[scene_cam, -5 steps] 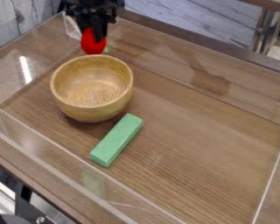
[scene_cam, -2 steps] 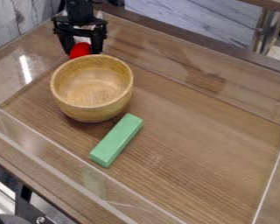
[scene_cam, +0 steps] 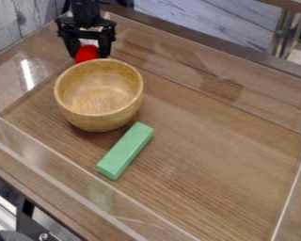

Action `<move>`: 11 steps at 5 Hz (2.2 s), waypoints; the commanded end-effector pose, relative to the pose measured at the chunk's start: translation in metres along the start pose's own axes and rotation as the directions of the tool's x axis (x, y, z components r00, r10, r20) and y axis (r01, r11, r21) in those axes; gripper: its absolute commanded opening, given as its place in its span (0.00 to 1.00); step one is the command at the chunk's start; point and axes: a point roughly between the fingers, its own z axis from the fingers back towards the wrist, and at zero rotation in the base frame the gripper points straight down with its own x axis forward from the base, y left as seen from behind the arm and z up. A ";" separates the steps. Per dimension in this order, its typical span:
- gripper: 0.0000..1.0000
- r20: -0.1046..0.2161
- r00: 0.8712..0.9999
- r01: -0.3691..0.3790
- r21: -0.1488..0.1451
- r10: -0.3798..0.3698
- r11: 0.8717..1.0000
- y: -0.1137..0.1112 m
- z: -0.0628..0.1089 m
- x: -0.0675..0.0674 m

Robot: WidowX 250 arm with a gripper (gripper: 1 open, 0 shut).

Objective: Move the red fruit to the left

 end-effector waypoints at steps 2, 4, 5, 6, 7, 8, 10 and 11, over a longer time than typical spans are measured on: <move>1.00 0.079 0.997 0.016 -0.004 -0.015 1.000 -0.029 0.056 -0.017; 1.00 0.083 0.992 -0.094 0.000 0.094 0.996 -0.013 0.039 -0.009; 1.00 0.082 0.994 -0.068 0.004 0.067 0.998 -0.005 0.040 -0.005; 1.00 0.079 0.996 -0.038 0.009 0.037 0.999 0.002 0.041 -0.003; 1.00 0.073 0.996 0.055 0.014 -0.056 0.998 0.012 0.049 0.001; 1.00 0.064 0.988 0.142 0.020 -0.143 0.990 0.016 0.055 0.002; 1.00 0.033 0.949 0.314 0.029 -0.314 0.949 0.005 0.045 -0.005; 1.00 0.020 0.948 0.316 0.028 -0.316 0.948 0.008 0.034 -0.012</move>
